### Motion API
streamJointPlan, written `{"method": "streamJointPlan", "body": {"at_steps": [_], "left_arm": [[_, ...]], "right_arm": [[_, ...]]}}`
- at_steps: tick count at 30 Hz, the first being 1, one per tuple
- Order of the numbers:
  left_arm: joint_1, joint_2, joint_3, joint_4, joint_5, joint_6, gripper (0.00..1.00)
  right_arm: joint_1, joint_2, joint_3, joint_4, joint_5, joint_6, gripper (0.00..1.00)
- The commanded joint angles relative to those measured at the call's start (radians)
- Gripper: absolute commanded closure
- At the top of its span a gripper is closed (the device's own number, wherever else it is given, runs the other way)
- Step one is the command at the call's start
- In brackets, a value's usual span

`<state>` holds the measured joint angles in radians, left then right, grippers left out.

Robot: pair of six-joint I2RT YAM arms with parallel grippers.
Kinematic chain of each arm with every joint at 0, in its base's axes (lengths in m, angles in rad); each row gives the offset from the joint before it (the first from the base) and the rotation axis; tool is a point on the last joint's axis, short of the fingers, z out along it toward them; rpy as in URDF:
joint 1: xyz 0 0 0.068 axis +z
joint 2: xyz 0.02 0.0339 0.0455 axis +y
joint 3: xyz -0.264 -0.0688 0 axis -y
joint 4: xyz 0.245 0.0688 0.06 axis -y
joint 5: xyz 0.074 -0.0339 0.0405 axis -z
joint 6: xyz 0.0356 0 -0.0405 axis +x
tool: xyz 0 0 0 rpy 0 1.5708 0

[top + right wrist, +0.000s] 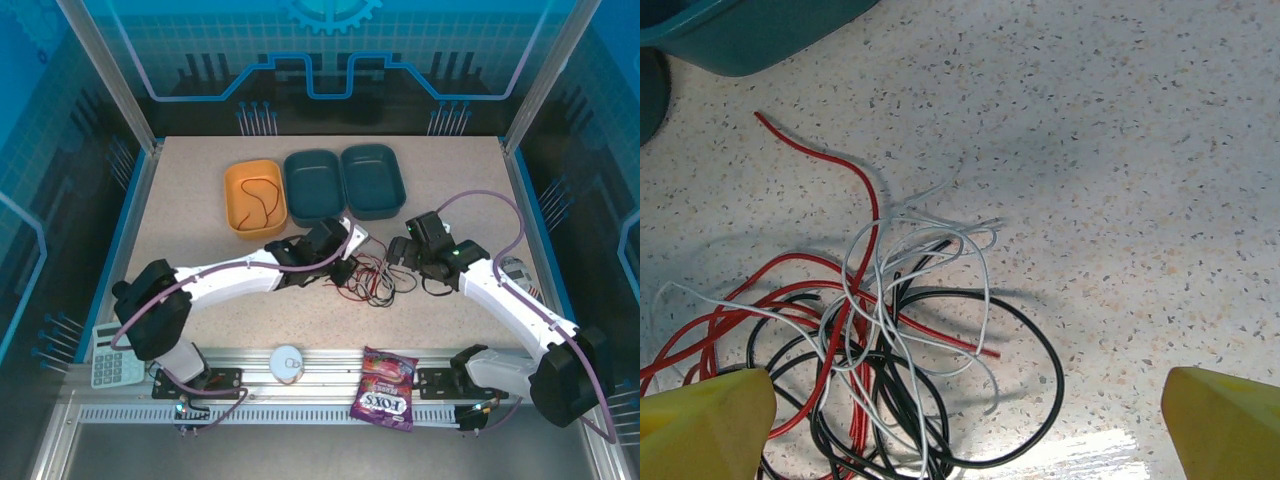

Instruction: Untangle the cables

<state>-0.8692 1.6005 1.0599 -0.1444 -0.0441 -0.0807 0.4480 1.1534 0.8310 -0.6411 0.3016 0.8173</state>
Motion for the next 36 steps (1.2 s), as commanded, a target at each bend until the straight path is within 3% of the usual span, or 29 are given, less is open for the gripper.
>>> {"method": "streamJointPlan", "body": {"at_steps": [1, 6, 17, 28, 36], "left_arm": [[-0.007, -0.053, -0.027, 0.03, 0.03, -0.057, 0.95], [-0.006, -0.087, -0.038, 0.039, 0.001, -0.113, 1.0], [0.0, -0.133, -0.007, 0.044, -0.054, -0.25, 1.0], [0.0, -0.21, -0.023, 0.042, -0.079, -0.241, 1.0], [-0.001, -0.294, -0.061, 0.081, -0.094, -0.163, 1.0]], "right_arm": [[-0.014, -0.018, -0.006, 0.042, -0.038, -0.023, 0.0], [0.003, -0.023, -0.013, 0.101, -0.085, -0.059, 0.0], [0.034, 0.055, -0.009, 0.119, -0.108, -0.053, 0.0], [0.053, 0.123, 0.011, 0.127, -0.109, -0.054, 0.0], [0.057, 0.149, 0.011, 0.135, -0.108, -0.051, 0.0]]}}
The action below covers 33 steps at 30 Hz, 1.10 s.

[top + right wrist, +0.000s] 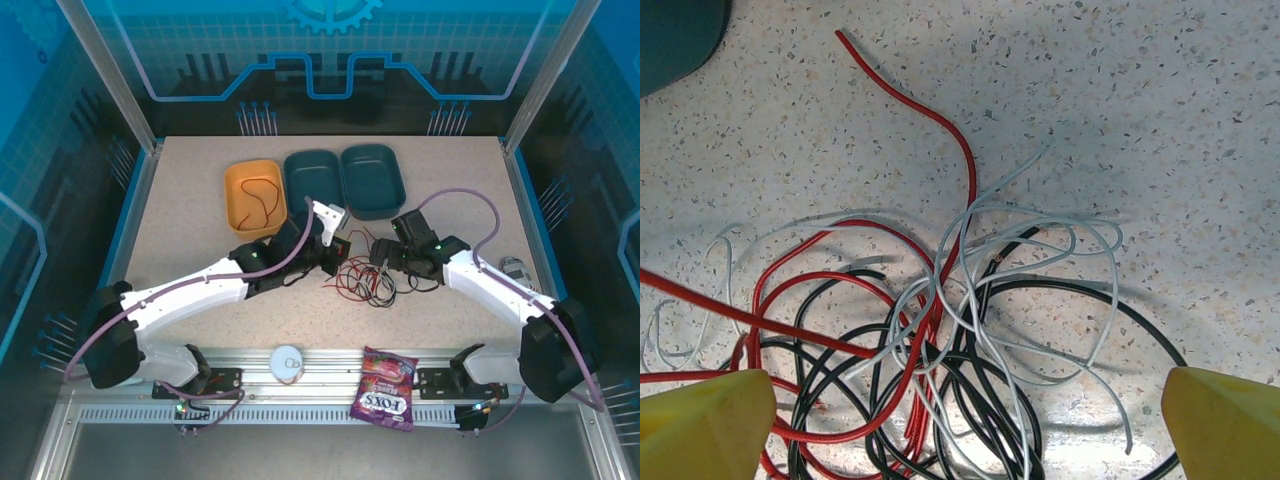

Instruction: Untangle the cables

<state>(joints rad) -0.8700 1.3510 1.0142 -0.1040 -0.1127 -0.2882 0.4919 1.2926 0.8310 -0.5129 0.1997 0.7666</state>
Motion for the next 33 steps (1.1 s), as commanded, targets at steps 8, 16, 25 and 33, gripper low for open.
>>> {"method": "streamJointPlan", "body": {"at_steps": [8, 16, 25, 33], "left_arm": [[0.001, -0.117, -0.038, 0.041, -0.103, 0.073, 1.0], [0.002, -0.173, -0.057, 0.027, -0.171, 0.093, 1.0], [0.026, -0.228, -0.069, -0.004, -0.24, 0.1, 1.0], [0.125, -0.311, -0.113, -0.028, -0.242, 0.067, 1.0]], "right_arm": [[0.013, 0.011, 0.016, -0.001, 0.008, 0.001, 0.0], [0.014, 0.013, 0.02, -0.012, 0.014, 0.002, 0.0], [0.014, 0.018, 0.027, -0.019, 0.018, 0.003, 0.0], [0.015, 0.024, 0.036, -0.029, 0.021, 0.003, 0.0]]}}
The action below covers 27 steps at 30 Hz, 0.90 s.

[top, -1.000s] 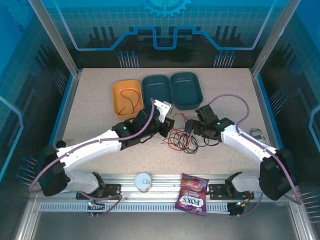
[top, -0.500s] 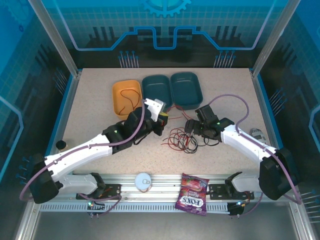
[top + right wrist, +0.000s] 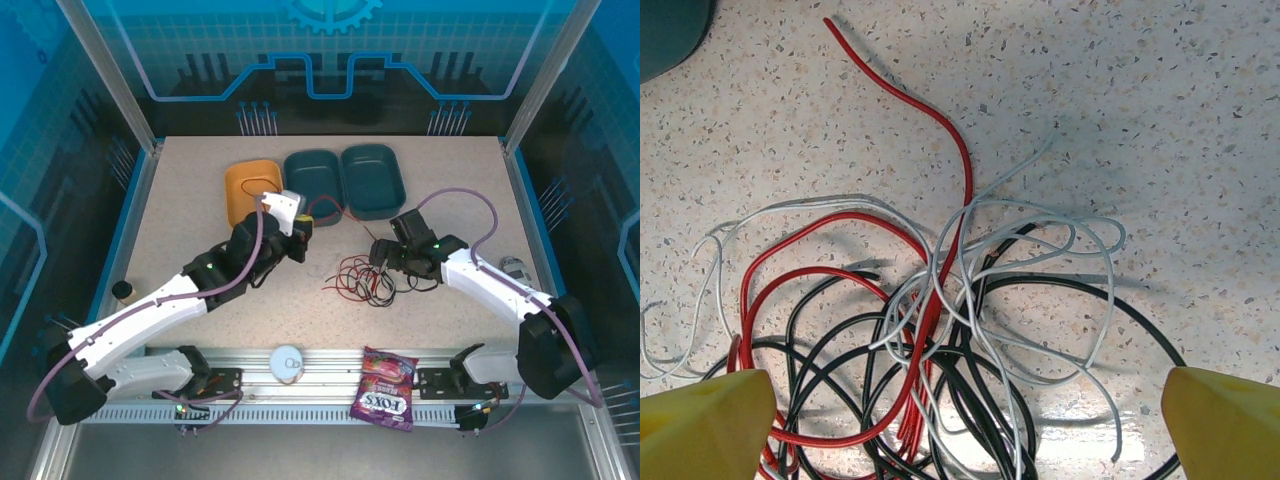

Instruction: Untangle the cables

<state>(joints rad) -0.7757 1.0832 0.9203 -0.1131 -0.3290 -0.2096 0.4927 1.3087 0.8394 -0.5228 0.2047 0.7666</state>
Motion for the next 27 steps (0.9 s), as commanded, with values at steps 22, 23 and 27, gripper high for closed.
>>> {"method": "streamJointPlan", "body": {"at_steps": [22, 23, 27], "left_arm": [[0.307, -0.149, -0.087, -0.08, -0.02, -0.072, 1.0], [0.316, -0.143, -0.086, -0.076, -0.018, -0.07, 1.0], [0.369, -0.091, -0.07, -0.057, -0.01, -0.058, 1.0]], "right_arm": [[0.027, 0.049, 0.09, -0.034, 0.015, -0.01, 0.0], [0.026, 0.05, 0.091, -0.034, 0.015, -0.011, 0.0], [0.03, 0.063, 0.1, -0.034, 0.012, -0.012, 0.0]]}}
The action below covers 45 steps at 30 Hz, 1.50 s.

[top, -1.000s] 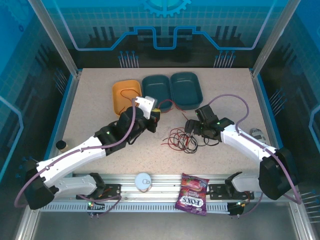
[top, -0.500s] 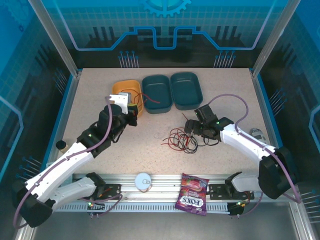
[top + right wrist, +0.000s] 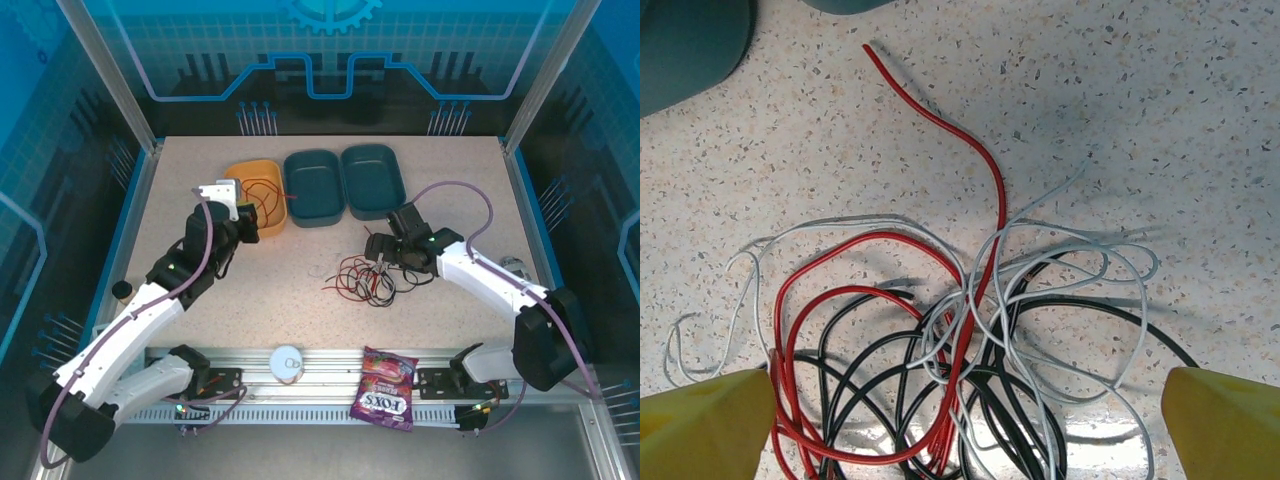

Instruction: Untangle the cables

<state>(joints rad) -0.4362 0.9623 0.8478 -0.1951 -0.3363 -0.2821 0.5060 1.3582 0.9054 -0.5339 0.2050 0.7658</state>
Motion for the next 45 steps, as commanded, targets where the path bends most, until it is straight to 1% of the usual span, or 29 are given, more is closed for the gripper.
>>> {"method": "streamJointPlan", "body": {"at_steps": [1, 9, 16, 21, 27, 30, 37, 45], "left_arm": [[0.043, 0.046, 0.009, 0.035, 0.003, 0.014, 1.0], [0.156, 0.214, 0.049, 0.146, 0.058, 0.011, 1.0], [0.194, 0.328, 0.082, 0.257, 0.034, -0.001, 1.0], [0.209, 0.426, 0.122, 0.308, 0.002, -0.013, 1.0], [0.211, 0.549, 0.181, 0.329, -0.106, -0.025, 1.0], [0.211, 0.604, 0.206, 0.33, -0.14, -0.037, 1.0], [0.21, 0.684, 0.23, 0.315, -0.135, -0.077, 1.0], [0.211, 0.749, 0.229, 0.306, -0.11, -0.122, 0.94]], "right_arm": [[0.018, 0.016, 0.035, -0.023, 0.013, -0.011, 0.0], [0.03, 0.021, 0.043, -0.023, 0.015, -0.01, 0.0], [0.041, 0.016, 0.041, -0.029, 0.022, -0.007, 0.0], [0.043, 0.015, 0.047, -0.031, 0.024, -0.009, 0.0], [0.044, 0.011, 0.053, -0.042, 0.027, -0.012, 0.0], [0.044, 0.005, 0.051, -0.047, 0.03, -0.01, 0.0], [0.044, -0.002, 0.057, -0.06, 0.041, -0.014, 0.0], [0.044, -0.001, 0.06, -0.064, 0.043, -0.019, 0.0]]}}
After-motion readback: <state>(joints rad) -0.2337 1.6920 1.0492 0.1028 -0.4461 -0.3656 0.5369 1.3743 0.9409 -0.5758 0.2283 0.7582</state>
